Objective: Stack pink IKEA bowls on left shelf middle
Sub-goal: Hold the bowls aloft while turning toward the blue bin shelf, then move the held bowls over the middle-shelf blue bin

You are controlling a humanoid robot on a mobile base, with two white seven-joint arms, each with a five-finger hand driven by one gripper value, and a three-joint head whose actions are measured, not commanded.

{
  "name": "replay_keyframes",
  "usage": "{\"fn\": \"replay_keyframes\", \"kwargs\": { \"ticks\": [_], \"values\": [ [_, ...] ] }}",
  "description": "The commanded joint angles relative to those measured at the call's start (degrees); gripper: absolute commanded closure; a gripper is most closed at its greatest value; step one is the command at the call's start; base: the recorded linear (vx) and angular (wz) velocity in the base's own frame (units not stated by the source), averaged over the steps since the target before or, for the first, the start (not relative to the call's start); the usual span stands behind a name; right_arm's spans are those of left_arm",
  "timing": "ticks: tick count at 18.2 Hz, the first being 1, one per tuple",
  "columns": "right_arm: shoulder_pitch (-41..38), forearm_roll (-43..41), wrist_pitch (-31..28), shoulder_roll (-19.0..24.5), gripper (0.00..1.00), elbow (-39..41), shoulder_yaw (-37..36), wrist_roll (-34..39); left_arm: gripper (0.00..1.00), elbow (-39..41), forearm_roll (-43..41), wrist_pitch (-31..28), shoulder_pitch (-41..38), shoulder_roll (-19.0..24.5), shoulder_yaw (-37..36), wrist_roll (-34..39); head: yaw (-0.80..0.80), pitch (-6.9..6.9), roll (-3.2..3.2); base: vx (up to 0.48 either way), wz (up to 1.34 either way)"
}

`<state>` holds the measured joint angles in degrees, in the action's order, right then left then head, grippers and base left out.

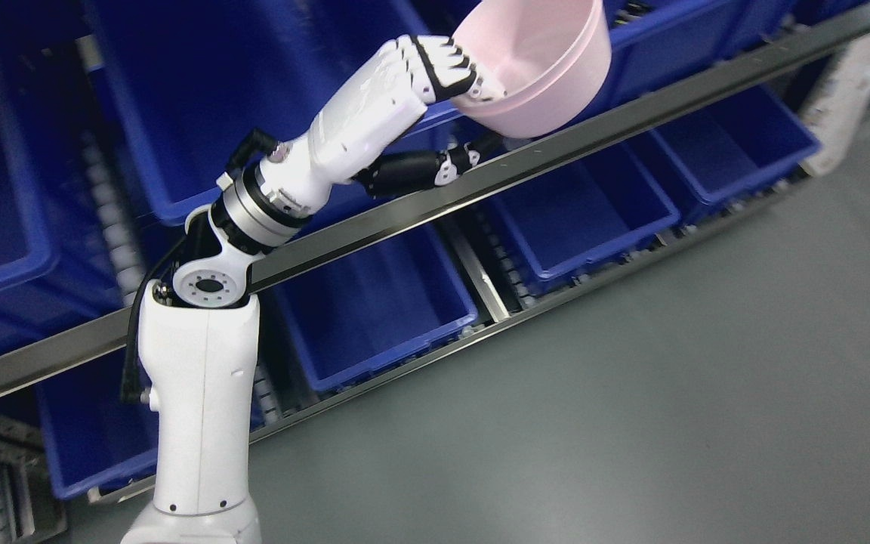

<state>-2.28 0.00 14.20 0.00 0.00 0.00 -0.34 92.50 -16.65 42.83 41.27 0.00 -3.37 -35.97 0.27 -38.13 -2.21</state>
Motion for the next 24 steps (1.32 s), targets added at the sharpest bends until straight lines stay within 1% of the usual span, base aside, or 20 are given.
{"fn": "replay_keyframes", "kwargs": {
  "ticks": [1,2,3,7,12,16,19,22,24],
  "values": [
    [0.0,-0.1,0.0,-1.0,0.00,1.0,-0.3,0.3,0.97,0.5,1.5,-6.3,11.5,1.0,-6.0,-0.4,0.00,0.00,0.00,-0.003,1.11],
    [0.0,-0.1,0.0,-1.0,0.00,1.0,-0.3,0.3,0.97,0.3,0.7,-9.5,11.6,1.0,-5.7,-0.6,0.00,0.00,0.00,0.035,0.92],
    [0.0,-0.1,0.0,-1.0,0.00,1.0,-0.3,0.3,0.97,-0.1,0.4,-10.7,11.6,1.0,-5.5,-1.2,0.00,0.00,0.00,0.035,0.92],
    [0.0,-0.1,0.0,-1.0,0.00,1.0,-0.3,0.3,0.97,-3.5,-2.2,-11.5,11.6,1.0,-4.9,-2.9,0.00,0.00,0.00,0.094,0.71],
    [0.0,-0.1,0.0,-1.0,0.00,1.0,-0.3,0.3,0.97,-11.9,-3.8,-11.5,11.7,1.0,-3.2,-3.9,0.00,0.00,0.00,0.107,0.33],
    [0.0,-0.1,0.0,-1.0,0.00,1.0,-0.3,0.3,0.97,-15.5,-5.9,-11.7,12.3,1.0,-3.7,-5.8,0.00,0.00,0.00,0.071,0.08],
    [0.0,-0.1,0.0,-1.0,0.00,1.0,-0.3,0.3,0.96,-21.8,-7.6,-13.9,15.9,1.0,-4.6,-7.9,0.00,0.00,0.00,0.052,0.00],
    [0.0,-0.1,0.0,-1.0,0.00,1.0,-0.3,0.3,0.96,-27.9,-9.0,-16.0,16.6,1.0,-7.1,-9.0,0.00,0.00,0.00,0.048,0.00],
    [0.0,-0.1,0.0,-1.0,0.00,1.0,-0.3,0.3,0.96,-29.6,-9.6,-16.1,16.6,1.0,-7.0,-8.9,0.00,0.00,0.00,0.040,0.00]
  ]
}}
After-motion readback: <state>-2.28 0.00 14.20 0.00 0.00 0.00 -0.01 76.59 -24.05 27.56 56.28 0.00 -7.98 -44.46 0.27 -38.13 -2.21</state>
